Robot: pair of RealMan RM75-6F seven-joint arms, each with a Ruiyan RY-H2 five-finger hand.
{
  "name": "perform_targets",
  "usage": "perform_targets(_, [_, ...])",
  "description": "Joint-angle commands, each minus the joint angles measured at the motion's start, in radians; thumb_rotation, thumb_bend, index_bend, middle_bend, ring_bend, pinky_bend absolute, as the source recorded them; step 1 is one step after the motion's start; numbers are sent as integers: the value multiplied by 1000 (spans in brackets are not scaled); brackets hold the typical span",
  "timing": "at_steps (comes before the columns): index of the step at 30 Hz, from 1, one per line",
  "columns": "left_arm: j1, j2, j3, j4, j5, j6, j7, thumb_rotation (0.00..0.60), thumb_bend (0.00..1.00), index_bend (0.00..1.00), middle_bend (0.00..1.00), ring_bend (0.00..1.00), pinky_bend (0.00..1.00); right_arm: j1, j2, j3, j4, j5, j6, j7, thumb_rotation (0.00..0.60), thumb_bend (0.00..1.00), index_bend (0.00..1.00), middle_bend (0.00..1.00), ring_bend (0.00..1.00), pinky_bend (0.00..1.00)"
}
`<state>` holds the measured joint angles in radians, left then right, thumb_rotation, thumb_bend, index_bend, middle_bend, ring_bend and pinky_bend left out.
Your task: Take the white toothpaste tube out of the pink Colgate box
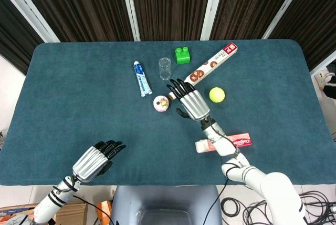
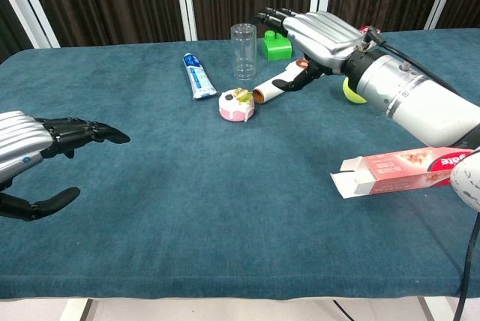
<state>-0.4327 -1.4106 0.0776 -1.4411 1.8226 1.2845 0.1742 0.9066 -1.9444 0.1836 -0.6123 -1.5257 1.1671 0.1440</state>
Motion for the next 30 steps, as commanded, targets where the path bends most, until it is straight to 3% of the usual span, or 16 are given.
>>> perform_targets(1, [0,-2,3,-2,-2,-3,6,600,457,182,192,210,406,-1,1,-3,0,1,-4,-3,600,221,118,50,54,217])
perform_targets(21, [25,49,25,-16,-45,3,11,600,457,182,193,210,407,-43,38,-42,-35,-10,30,-66,600,221,117,50,54,217])
perform_targets(24, [50,82,27,-31,-96,-9,48,600,457,182,192,210,409,-75,83,-43,-121,-9,68,-71,600,220,115,50,63,217])
perform_targets(30, [113,127,-15,-60,-204,52,59,600,457,182,193,210,412,-176,263,-82,-432,-15,129,-200,600,221,111,57,73,217])
